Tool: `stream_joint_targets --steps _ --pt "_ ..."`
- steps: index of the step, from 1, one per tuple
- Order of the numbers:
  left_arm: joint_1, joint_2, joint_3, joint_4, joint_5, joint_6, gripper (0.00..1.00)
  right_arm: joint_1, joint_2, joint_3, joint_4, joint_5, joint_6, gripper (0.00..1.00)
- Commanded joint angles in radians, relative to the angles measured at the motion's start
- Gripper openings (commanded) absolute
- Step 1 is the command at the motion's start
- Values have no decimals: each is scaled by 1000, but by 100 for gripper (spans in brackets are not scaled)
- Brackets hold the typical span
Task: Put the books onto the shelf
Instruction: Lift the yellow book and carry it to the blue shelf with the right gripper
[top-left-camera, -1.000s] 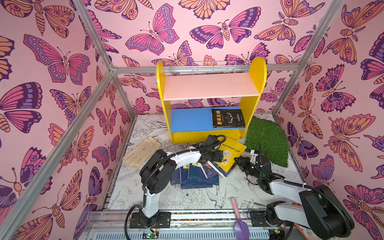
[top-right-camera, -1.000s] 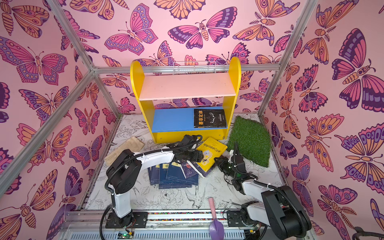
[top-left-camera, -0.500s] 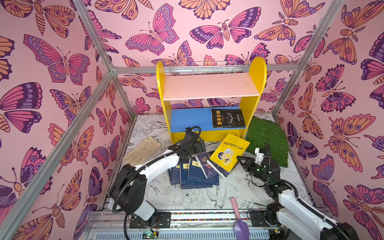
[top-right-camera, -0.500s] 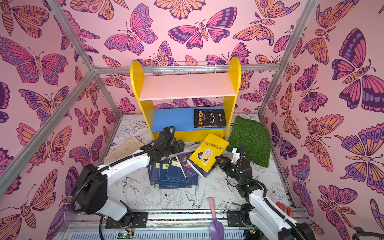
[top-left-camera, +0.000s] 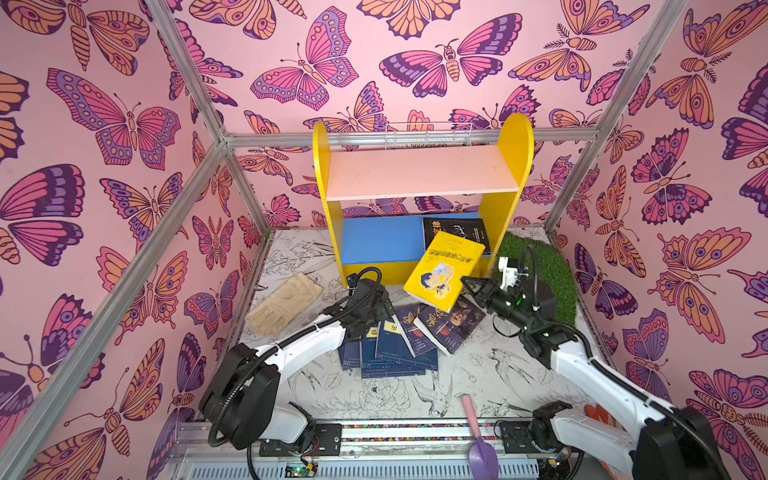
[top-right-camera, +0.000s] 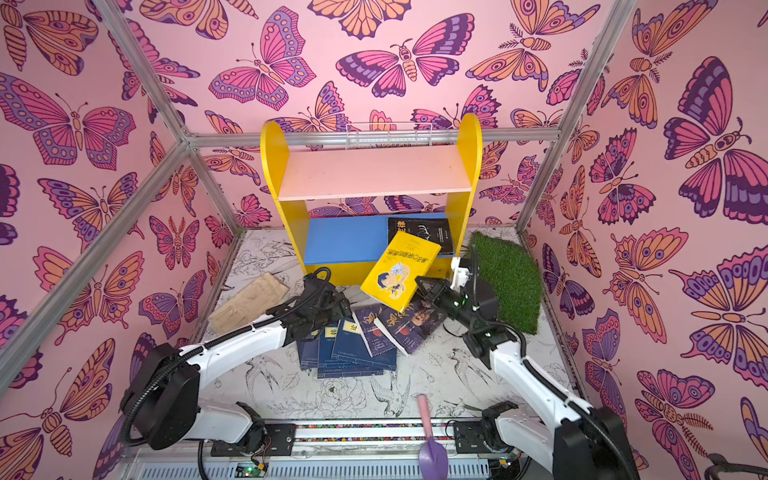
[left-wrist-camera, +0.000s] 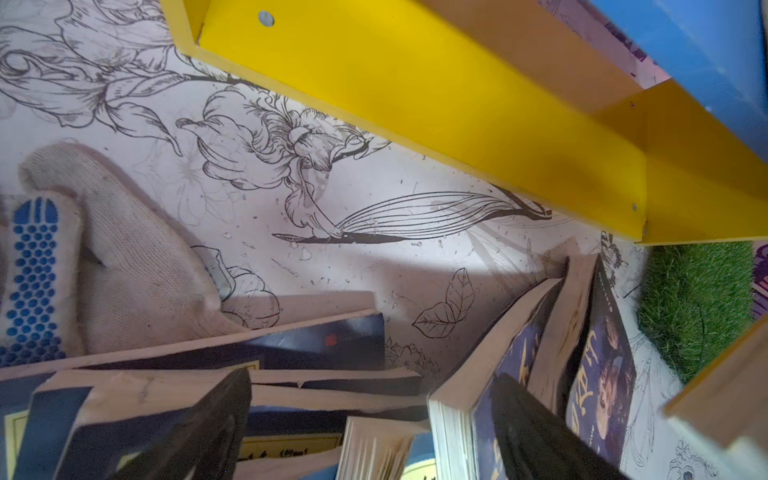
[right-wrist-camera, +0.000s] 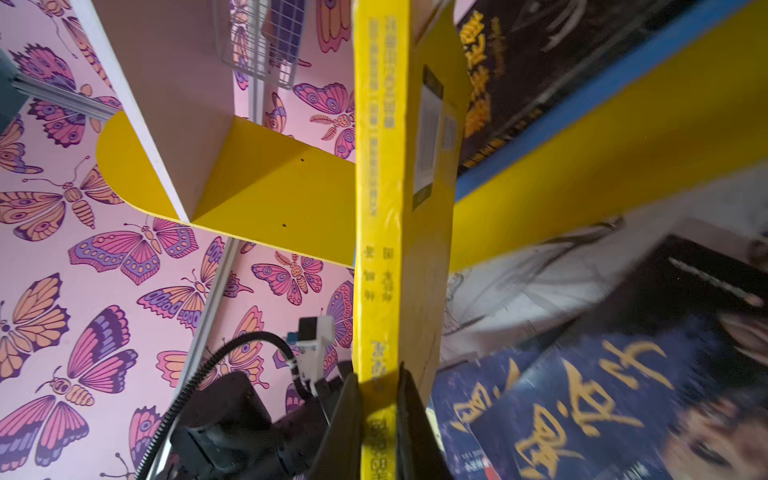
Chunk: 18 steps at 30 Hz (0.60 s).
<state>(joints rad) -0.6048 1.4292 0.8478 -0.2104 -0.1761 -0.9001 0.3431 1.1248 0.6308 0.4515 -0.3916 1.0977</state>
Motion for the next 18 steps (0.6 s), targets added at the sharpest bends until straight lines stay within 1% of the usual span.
stream_joint_targets --steps 1,3,7,9,13,14,18 --pt "-10 20 -18 -14 12 -8 92 8 102 158 243 42 35 0" --pt "-12 19 -25 -14 12 -6 92 9 175 219 273 91 60 0" --pt "-15 14 -36 -17 13 2 92 11 320 327 307 243 82 0" --pt "-15 10 -38 -17 13 13 92 13 382 360 317 335 126 0" --pt "-16 -8 -41 -23 10 29 92 27 516 382 436 473 250 0" --pt "-15 -13 -41 -24 10 33 92 38 529 384 451 511 258 0" --pt "-16 -31 -52 -33 4 42 92 96 569 394 472 683 204 0"
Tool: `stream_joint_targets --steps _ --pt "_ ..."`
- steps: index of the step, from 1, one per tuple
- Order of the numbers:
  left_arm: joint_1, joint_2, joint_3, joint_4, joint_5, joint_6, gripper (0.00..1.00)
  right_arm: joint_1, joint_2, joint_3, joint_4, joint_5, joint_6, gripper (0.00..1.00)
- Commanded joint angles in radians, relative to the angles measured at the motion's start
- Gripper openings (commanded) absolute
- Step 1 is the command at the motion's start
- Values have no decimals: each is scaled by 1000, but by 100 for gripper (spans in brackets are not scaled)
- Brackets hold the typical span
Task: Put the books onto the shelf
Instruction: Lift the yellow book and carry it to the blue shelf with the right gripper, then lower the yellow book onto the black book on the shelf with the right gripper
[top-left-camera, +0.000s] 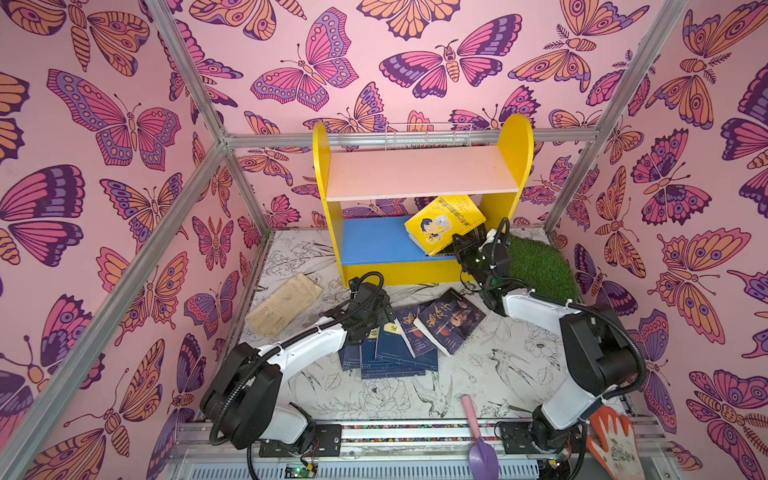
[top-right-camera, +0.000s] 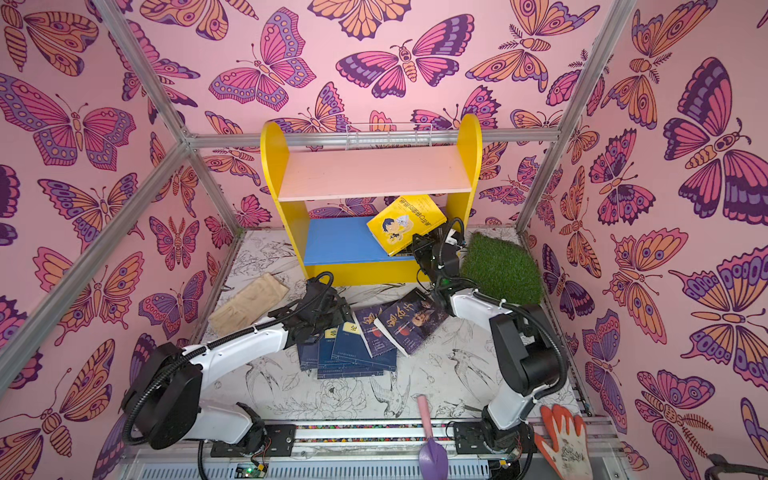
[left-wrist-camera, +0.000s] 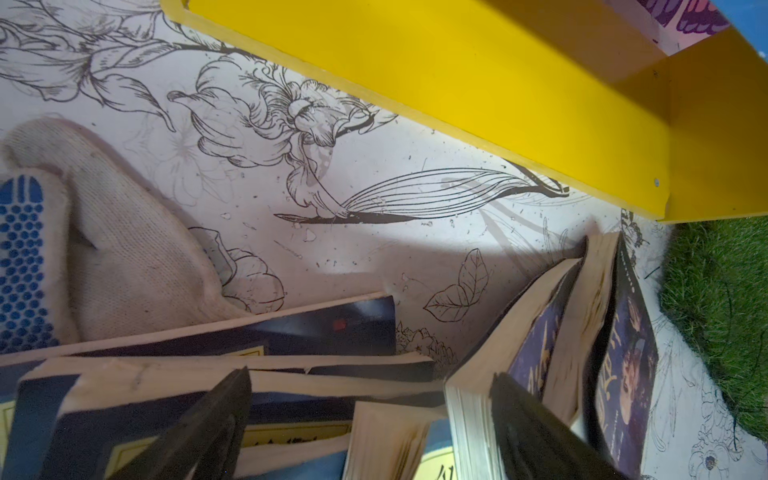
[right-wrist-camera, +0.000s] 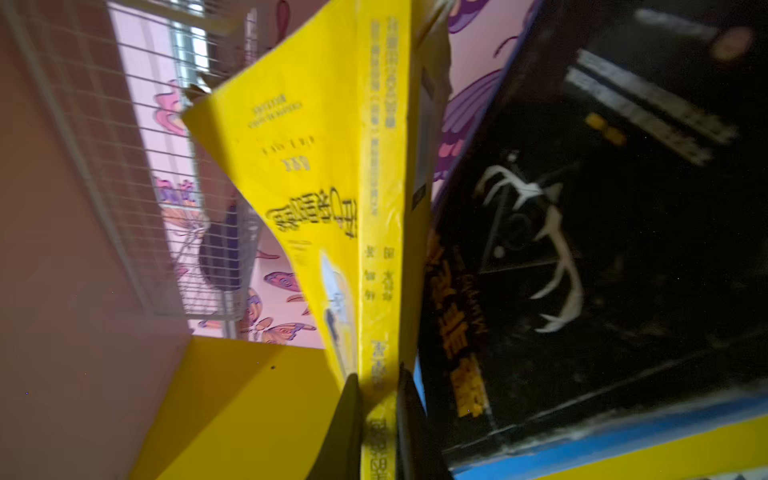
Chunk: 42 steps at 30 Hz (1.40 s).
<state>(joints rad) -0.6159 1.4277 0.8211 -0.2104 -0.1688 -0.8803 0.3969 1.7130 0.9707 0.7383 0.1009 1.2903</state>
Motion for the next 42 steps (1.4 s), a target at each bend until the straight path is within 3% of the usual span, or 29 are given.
stream_joint_targets --steps 1,5,11,28,42 --pt "-5 -32 -28 -37 -3 23 92 52 -16 52 185 228 15 0" --pt "-5 -39 -37 -43 -5 24 92 94 11 51 198 342 42 0" --pt "-5 -47 -42 -52 -14 33 92 138 11 39 144 420 100 0" --pt "-5 -32 -31 -55 2 38 92 174 -13 -61 119 492 182 0" --pt "-6 -34 -29 -67 6 40 92 163 44 35 106 562 219 0"
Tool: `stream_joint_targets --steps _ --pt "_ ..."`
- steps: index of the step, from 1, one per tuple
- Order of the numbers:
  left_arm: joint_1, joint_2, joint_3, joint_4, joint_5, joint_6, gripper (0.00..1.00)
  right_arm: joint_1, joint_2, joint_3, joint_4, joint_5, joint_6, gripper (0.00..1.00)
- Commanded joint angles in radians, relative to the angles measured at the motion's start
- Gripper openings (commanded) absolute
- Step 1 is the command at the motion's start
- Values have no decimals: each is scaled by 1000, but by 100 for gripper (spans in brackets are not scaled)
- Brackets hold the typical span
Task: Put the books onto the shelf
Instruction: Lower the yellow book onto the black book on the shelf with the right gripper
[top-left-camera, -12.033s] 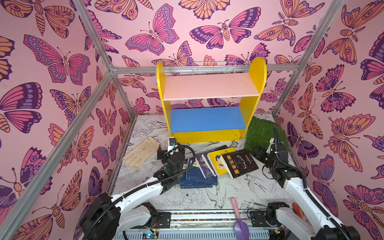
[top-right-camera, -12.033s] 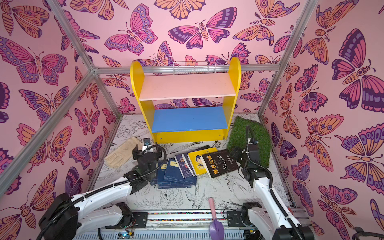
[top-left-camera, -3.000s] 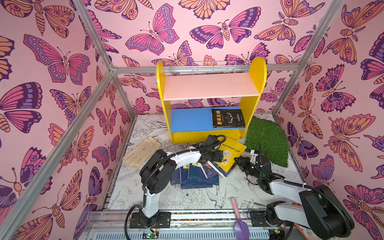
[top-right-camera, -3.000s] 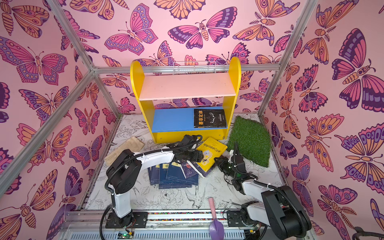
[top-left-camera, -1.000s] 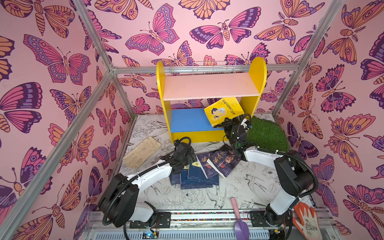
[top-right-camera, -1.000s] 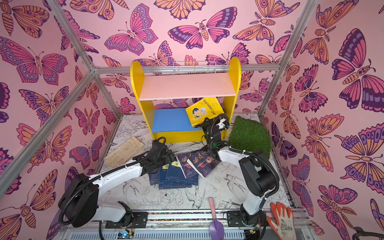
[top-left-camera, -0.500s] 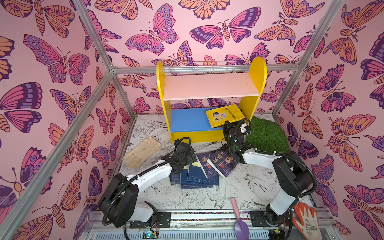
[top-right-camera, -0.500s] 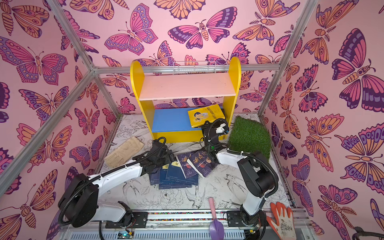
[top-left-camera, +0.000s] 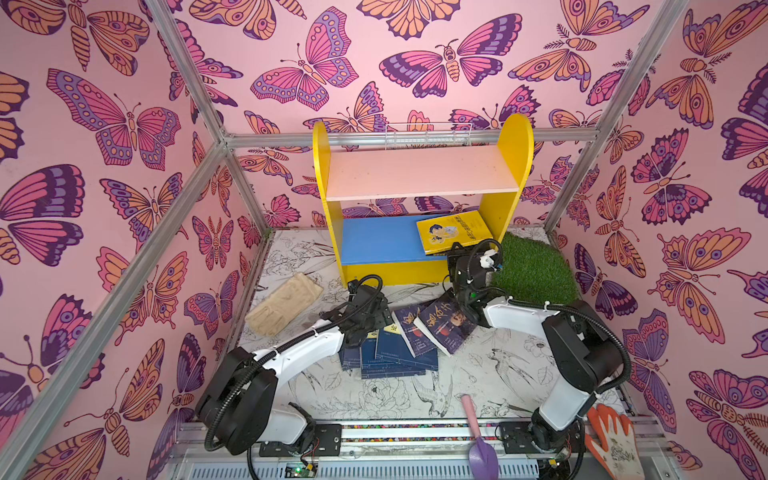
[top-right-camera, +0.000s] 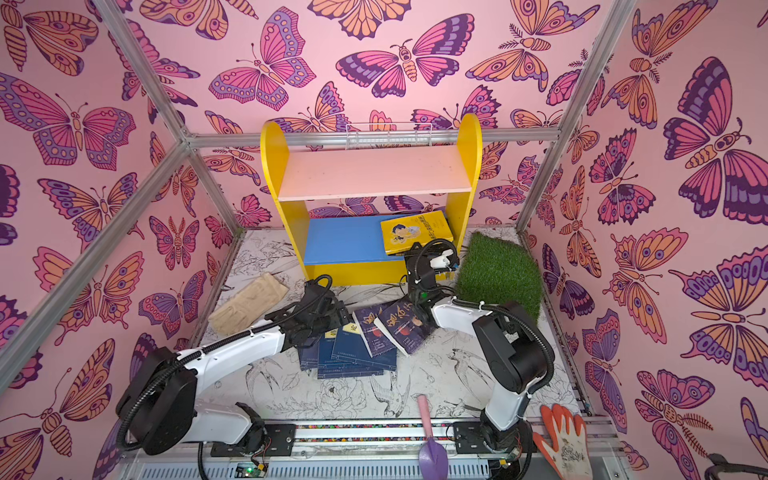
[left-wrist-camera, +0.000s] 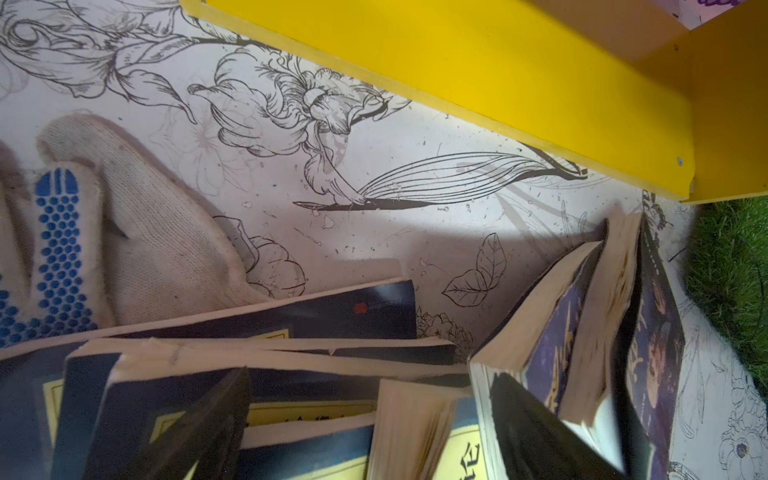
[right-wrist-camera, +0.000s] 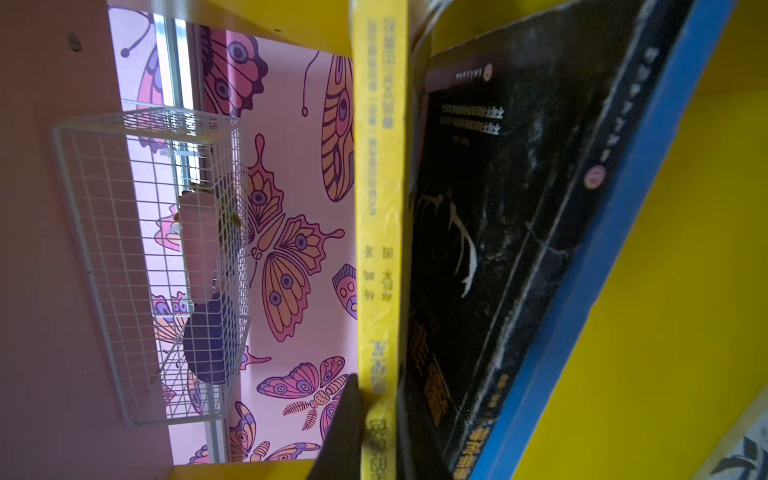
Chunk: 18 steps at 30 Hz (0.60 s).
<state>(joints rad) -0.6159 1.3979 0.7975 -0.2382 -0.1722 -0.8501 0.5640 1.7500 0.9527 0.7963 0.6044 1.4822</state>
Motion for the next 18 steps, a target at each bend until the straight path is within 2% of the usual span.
stream_joint_targets --steps 1,13,17,18 --pt "-6 -3 -6 -41 11 9 92 -6 8 55 41 66 34 0" --pt "-7 -4 -1 -52 17 17 93 -6 31 79 -52 130 89 2" --pt "-5 -4 -2 -56 13 17 93 -7 36 83 -79 113 120 18" --pt "-7 -4 0 -58 11 17 93 -7 28 81 -98 106 127 29"
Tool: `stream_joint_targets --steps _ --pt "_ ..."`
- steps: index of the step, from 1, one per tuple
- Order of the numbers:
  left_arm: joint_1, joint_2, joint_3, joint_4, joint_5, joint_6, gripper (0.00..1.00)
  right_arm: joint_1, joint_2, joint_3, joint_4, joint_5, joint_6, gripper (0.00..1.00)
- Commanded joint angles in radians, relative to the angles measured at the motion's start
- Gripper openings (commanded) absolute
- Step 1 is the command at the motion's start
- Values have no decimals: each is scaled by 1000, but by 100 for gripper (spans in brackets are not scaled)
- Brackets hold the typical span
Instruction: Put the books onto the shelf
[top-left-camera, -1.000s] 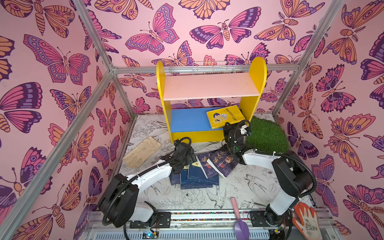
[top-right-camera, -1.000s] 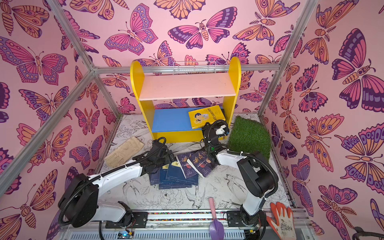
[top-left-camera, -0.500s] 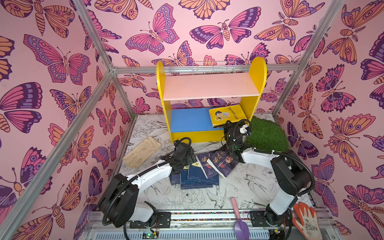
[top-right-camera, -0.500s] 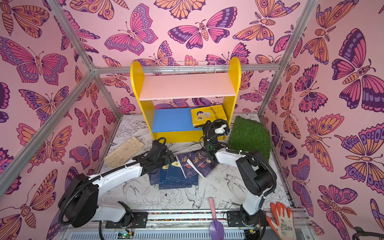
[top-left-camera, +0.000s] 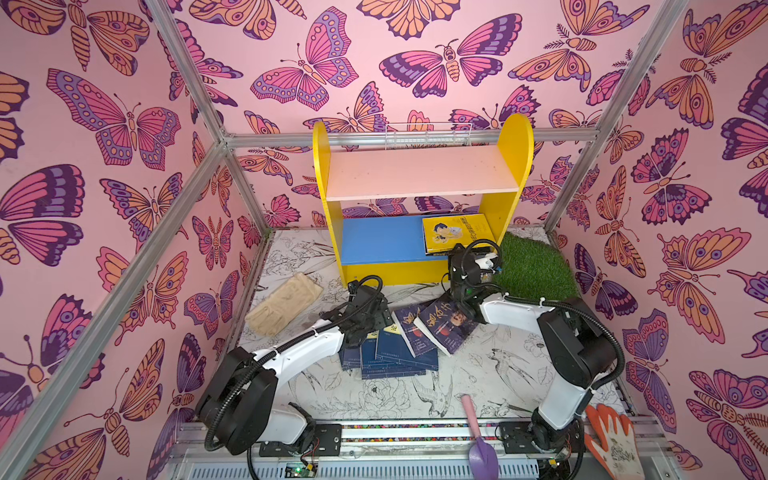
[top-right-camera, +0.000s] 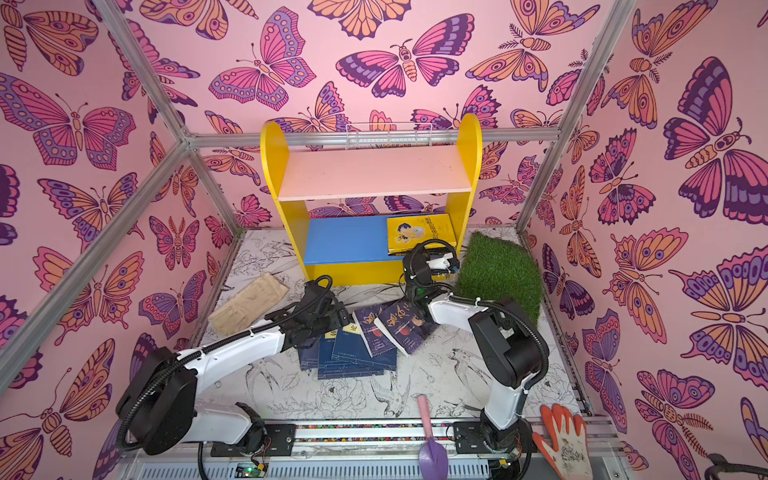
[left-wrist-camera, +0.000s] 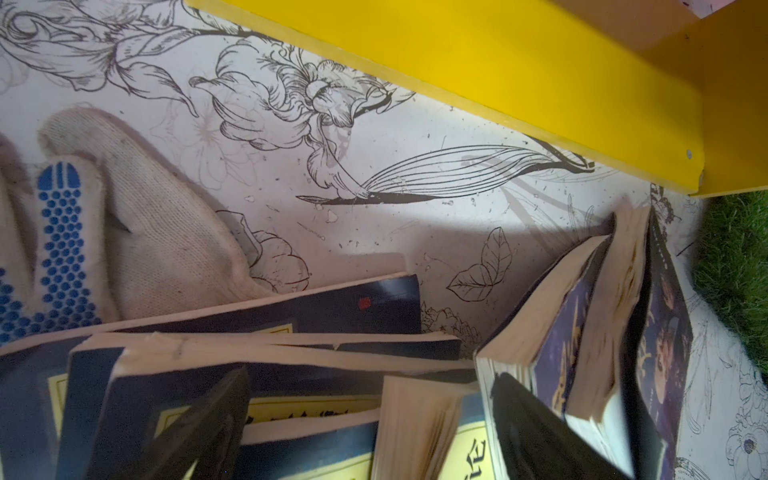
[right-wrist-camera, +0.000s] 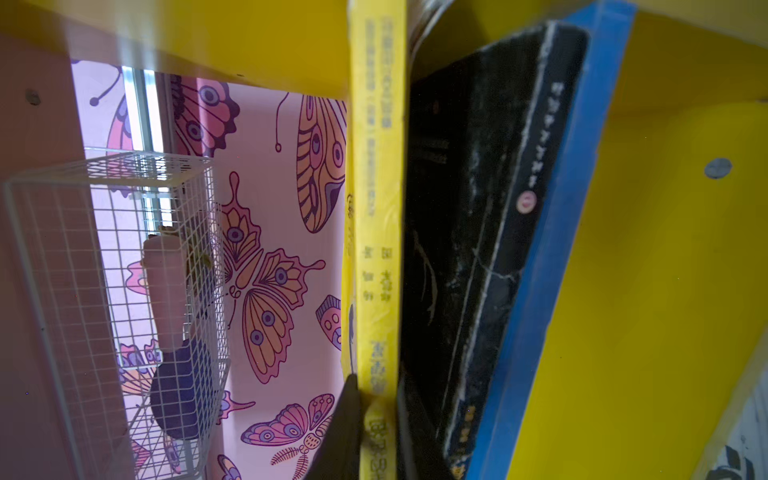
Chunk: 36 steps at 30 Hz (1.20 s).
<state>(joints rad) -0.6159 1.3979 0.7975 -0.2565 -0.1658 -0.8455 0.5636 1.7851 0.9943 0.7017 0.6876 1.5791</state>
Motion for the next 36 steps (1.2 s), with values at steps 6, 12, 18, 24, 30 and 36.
stream_joint_targets --steps 6,12,18,24,30,36 --pt "-5 6 9 -40 13 10 93 -10 -82 66 -229 -20 43 54" --pt "-10 3 12 -41 12 3 93 -42 -123 135 -529 -101 32 57" --pt "-14 -4 6 -44 0 -1 93 -129 -177 101 -538 -353 -155 56" --pt "-13 16 9 -45 0 -9 93 -222 -183 96 -552 -738 -325 49" --pt "-14 15 10 -50 -9 -12 93 -214 -175 138 -695 -776 -433 30" --pt "-15 10 7 -57 -16 -13 94 -195 -171 131 -683 -739 -440 16"
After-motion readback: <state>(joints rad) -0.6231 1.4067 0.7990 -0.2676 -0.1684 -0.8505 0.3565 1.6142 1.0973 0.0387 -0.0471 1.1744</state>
